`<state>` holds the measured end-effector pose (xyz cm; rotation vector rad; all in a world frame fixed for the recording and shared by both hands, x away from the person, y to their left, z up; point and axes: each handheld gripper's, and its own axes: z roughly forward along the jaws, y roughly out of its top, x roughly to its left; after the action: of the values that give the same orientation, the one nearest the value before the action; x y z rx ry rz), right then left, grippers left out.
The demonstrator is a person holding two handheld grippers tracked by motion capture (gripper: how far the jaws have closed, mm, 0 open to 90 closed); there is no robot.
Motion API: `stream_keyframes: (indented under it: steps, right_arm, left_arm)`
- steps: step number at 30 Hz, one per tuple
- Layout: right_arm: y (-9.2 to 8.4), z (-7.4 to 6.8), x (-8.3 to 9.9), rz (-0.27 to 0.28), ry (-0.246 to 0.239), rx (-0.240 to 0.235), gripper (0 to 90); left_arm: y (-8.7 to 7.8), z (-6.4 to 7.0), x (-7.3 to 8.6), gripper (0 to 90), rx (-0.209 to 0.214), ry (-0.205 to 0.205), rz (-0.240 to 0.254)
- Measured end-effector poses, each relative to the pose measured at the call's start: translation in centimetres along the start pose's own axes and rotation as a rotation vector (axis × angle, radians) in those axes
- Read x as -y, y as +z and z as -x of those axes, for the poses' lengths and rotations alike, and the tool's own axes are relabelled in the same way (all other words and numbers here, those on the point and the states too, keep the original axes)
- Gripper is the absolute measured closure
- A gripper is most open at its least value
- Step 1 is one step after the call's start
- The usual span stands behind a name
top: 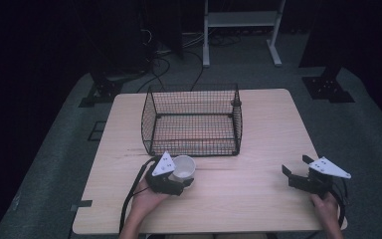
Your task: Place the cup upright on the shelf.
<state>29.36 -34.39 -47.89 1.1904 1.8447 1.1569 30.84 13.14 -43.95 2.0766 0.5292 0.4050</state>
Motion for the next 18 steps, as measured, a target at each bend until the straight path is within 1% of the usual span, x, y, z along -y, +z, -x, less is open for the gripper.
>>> stream_keyframes:
  steps: [3,4,7,10,16,18]
  right_arm:
    - [0.0,0.0,0.0,0.002,0.002,0.002,13.1]
    - [0.0,0.0,0.0,0.002,0.001,0.002,13.1]
    - [0.0,0.0,0.0,0.004,0.001,0.004,13.1]
    - [0.0,0.0,0.0,0.005,0.003,0.005,13.1]
    - [0.0,0.0,0.0,0.006,0.002,0.006,13.1]
    - [0.0,0.0,0.0,0.006,0.004,0.006,13.1]
  left_arm:
    - [-0.3,-0.1,-0.8,20.8,0.005,0.006,0.018]
    - [-0.5,-0.1,-1.4,20.8,0.006,0.016,0.024]
    - [-0.8,-0.1,-2.3,20.8,0.016,0.024,0.036]
    - [-1.1,-0.1,-2.9,20.8,0.02,0.032,0.04]
    - [-1.8,-0.6,-4.1,20.8,0.032,0.042,0.04]
    - [-2.0,-0.7,-4.5,20.8,0.034,0.054,0.036]
